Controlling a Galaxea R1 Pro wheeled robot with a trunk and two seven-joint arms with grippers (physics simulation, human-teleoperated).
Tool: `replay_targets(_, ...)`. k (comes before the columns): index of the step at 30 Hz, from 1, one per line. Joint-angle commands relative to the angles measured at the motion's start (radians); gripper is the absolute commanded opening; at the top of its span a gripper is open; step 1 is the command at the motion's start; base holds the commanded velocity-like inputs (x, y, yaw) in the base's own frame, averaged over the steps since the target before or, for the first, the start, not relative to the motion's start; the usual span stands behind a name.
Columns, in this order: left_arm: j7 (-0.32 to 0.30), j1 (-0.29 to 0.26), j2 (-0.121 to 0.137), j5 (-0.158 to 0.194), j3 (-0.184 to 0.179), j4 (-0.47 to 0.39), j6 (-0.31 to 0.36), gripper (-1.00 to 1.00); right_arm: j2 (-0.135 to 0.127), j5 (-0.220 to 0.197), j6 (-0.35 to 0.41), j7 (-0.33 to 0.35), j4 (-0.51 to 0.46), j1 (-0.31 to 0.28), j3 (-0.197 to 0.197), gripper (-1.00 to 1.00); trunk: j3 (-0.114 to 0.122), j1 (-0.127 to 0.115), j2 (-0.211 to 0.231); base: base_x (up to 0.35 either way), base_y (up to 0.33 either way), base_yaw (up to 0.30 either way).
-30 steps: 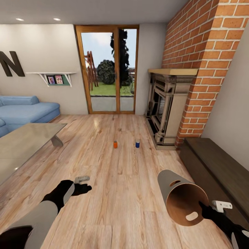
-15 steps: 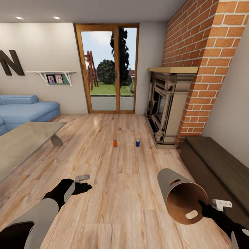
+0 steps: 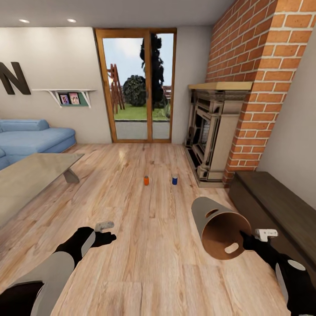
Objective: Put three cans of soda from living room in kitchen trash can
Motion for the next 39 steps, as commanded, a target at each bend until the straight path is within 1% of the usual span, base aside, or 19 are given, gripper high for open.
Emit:
replay_targets(1,0.0,0.0,0.0,0.0,0.0,0.0,0.0,1.0,0.001,-0.014,0.001,0.001,-0.002,-0.004,0.003,-1.0,-0.003,0.004,-0.007,0.0,0.0,0.0)
replay_targets(7,0.0,0.0,0.0,0.0,0.0,0.002,0.0,1.0,0.011,-0.018,0.003,-0.027,-0.003,-0.048,0.039,-1.0,-0.022,0.027,-0.049,0.0,0.0,0.0)
replay_targets(10,0.0,0.0,0.0,-0.001,0.0,0.003,0.0,1.0,0.012,-0.018,0.009,-0.03,-0.003,-0.054,0.045,-1.0,-0.031,0.038,-0.07,0.0,0.0,0.0)
replay_targets(11,0.0,0.0,0.0,-0.002,0.0,0.003,0.0,1.0,0.012,-0.017,0.015,-0.031,-0.003,-0.055,0.046,-1.0,-0.034,0.042,-0.077,0.0,0.0,0.0)
replay_targets(14,0.001,0.001,0.0,-0.006,0.0,0.007,-0.001,1.0,0.012,-0.012,0.085,-0.034,-0.005,-0.072,0.048,-1.0,-0.044,0.054,-0.098,0.0,0.0,0.0)
replay_targets(18,0.007,0.004,0.0,-0.007,-0.001,0.009,-0.005,1.0,0.012,-0.011,0.1,-0.041,-0.005,-0.08,0.061,-1.0,-0.056,0.069,-0.126,0.0,0.0,0.0)
replay_targets(22,0.016,0.007,0.0,-0.009,-0.002,0.011,-0.071,1.0,0.012,-0.01,0.103,-0.044,-0.006,-0.087,0.071,-1.0,-0.069,0.084,-0.154,0.0,0.0,0.0)
replay_targets(23,0.026,0.009,0.0,-0.01,-0.003,0.015,-0.102,1.0,0.012,-0.01,0.104,-0.045,-0.006,-0.09,0.074,-1.0,-0.072,0.088,-0.161,0.0,0.0,0.0)
replay_targets(27,0.051,0.011,0.001,-0.01,-0.003,0.025,-0.143,1.0,0.013,-0.009,0.104,-0.046,-0.006,-0.095,0.083,-1.0,-0.085,0.104,-0.189,0.0,0.0,0.0)
replay_targets(33,0.063,0.012,0.001,-0.008,-0.003,0.029,-0.16,1.0,0.013,-0.008,0.105,-0.047,-0.006,-0.097,0.115,-1.0,-0.103,0.127,-0.231,0.0,0.0,0.0)
replay_targets(39,0.06,0.013,0.001,-0.005,-0.003,0.03,-0.162,1.0,0.012,-0.007,0.106,-0.047,-0.006,-0.097,0.118,-1.0,-0.122,0.15,-0.273,0.0,0.0,0.0)
